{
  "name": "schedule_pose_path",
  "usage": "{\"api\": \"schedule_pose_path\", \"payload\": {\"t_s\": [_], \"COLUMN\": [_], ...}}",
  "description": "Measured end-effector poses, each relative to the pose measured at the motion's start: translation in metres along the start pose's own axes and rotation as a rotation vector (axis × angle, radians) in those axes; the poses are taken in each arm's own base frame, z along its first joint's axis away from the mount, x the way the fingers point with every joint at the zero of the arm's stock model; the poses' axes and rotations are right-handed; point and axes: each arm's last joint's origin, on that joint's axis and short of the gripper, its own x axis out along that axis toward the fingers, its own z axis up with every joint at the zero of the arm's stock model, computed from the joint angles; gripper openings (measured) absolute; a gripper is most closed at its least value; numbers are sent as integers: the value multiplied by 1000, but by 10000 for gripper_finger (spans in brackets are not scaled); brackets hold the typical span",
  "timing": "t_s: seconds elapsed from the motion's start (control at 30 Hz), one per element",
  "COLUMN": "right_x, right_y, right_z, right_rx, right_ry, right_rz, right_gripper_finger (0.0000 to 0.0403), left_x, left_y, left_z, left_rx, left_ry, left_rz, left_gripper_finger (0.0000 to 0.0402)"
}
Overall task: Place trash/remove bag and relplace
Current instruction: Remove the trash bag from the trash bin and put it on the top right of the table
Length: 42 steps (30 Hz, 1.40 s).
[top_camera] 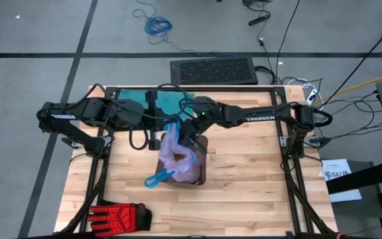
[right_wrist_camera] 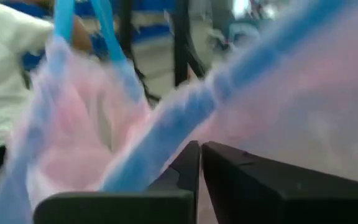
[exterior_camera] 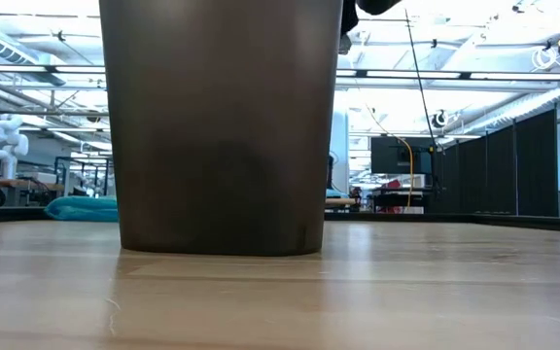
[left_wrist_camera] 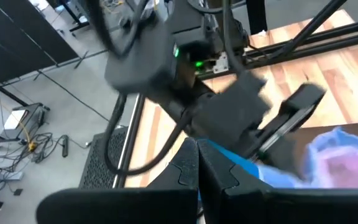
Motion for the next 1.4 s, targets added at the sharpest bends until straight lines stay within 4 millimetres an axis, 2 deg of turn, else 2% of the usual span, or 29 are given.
{"api": "schedule_pose_path", "payload": {"t_s": [0.13,0.27,0.37,0.53,0.7,0.87,1.0,1.07,1.27,1.4], "right_x": [0,-2,-11,-30,-47,-60,-69,-69,-49,-28], "right_y": [3,11,18,32,41,32,12,2,-21,-26], "right_z": [-10,0,16,37,47,46,43,40,21,5], "right_rx": [61,87,91,40,-55,-100,-120,-122,-69,-26], "right_ry": [87,75,55,68,155,166,130,74,-51,-105], "right_rz": [5,17,-13,-41,-185,-227,-273,-230,-85,50], "right_gripper_finger": [2,23,59,145,219,258,265,265,261,261], "left_x": [-1,-2,-3,-3,-3,-5,-6,-7,-7,-7], "left_y": [-3,-4,-6,-7,-8,-10,-14,-15,-14,-14], "left_z": [1,1,1,1,1,2,3,3,4,6], "left_rx": [10,15,19,23,23,28,34,35,32,41], "left_ry": [-3,-1,0,0,0,-6,-13,-18,-30,-43], "left_rz": [-8,8,6,0,0,-10,-23,-26,-24,-22], "left_gripper_finger": [0,0,0,0,0,0,0,0,0,0]}}
